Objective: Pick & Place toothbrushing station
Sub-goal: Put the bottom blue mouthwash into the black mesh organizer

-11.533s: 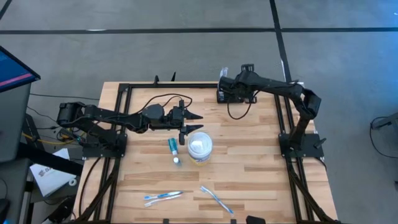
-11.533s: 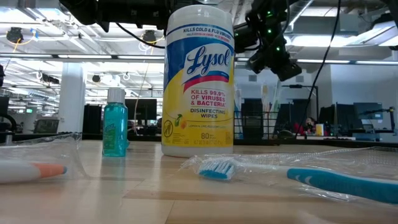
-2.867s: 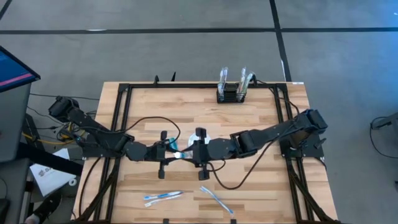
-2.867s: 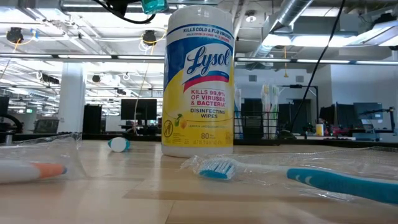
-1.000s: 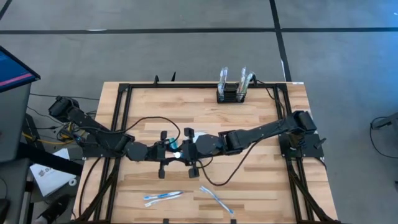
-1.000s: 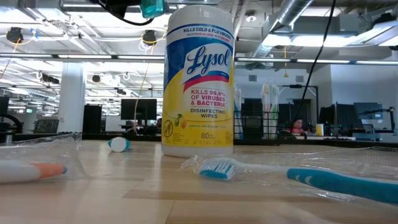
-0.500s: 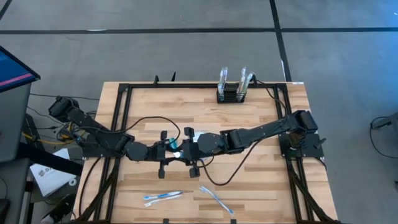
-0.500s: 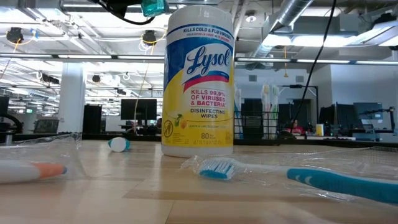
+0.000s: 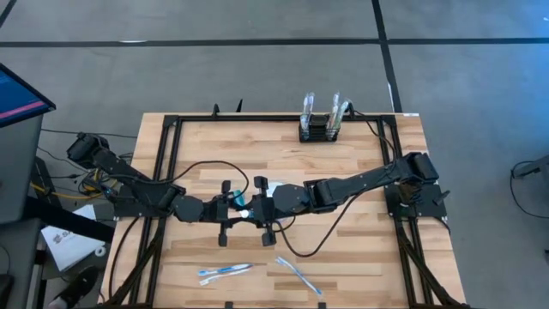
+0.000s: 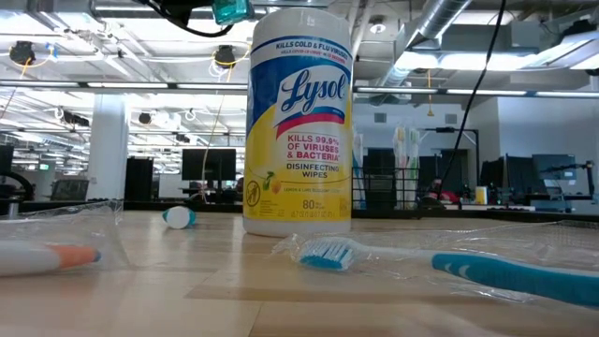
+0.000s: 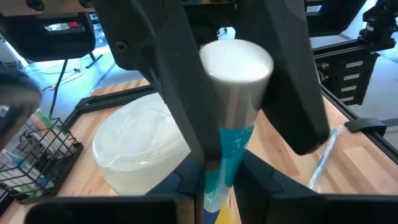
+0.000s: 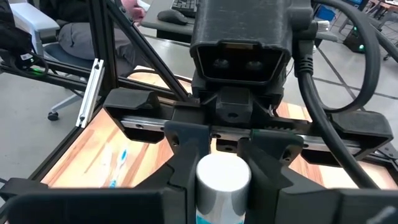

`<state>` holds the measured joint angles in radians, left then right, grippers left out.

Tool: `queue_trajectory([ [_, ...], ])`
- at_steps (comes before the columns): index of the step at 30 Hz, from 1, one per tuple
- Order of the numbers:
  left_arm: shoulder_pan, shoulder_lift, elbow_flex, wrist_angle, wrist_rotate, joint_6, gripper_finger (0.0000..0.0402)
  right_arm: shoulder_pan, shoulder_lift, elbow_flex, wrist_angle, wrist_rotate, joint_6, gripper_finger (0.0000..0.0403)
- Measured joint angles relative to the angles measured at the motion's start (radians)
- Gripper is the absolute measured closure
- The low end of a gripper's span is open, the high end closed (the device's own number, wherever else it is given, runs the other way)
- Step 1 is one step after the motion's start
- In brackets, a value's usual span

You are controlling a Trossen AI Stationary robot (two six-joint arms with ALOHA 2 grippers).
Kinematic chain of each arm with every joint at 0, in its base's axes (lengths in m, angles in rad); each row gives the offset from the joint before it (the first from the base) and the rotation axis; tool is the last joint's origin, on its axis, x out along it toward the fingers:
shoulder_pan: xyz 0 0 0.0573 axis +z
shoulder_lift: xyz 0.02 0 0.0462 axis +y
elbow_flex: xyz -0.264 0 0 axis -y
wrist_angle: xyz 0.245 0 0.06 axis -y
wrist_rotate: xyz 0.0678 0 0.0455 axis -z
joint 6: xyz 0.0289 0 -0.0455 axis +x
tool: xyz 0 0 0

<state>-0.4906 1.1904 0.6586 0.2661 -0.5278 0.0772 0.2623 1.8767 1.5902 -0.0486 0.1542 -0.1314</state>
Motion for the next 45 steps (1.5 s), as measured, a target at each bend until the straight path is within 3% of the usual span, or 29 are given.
queue_trajectory([
  [9,0.000,-0.004,0.002,0.006,-0.005,0.002,0.0315,0.005,-0.024,0.000,-0.014,0.011,-0.033,0.0320],
  [19,-0.001,-0.026,0.000,-0.002,-0.008,-0.005,0.0310,0.008,-0.076,0.000,-0.089,0.045,-0.033,0.0320],
  [34,-0.002,-0.032,-0.001,-0.006,0.002,-0.006,0.0309,0.019,-0.202,-0.003,-0.311,0.291,0.001,0.0320],
  [39,-0.002,-0.032,-0.001,-0.005,0.000,-0.007,0.0309,0.004,-0.252,-0.087,-0.305,0.326,0.033,0.0320],
  [45,-0.002,-0.032,-0.001,-0.006,0.000,-0.007,0.0309,-0.023,-0.378,-0.292,-0.175,0.349,0.074,0.0320],
])
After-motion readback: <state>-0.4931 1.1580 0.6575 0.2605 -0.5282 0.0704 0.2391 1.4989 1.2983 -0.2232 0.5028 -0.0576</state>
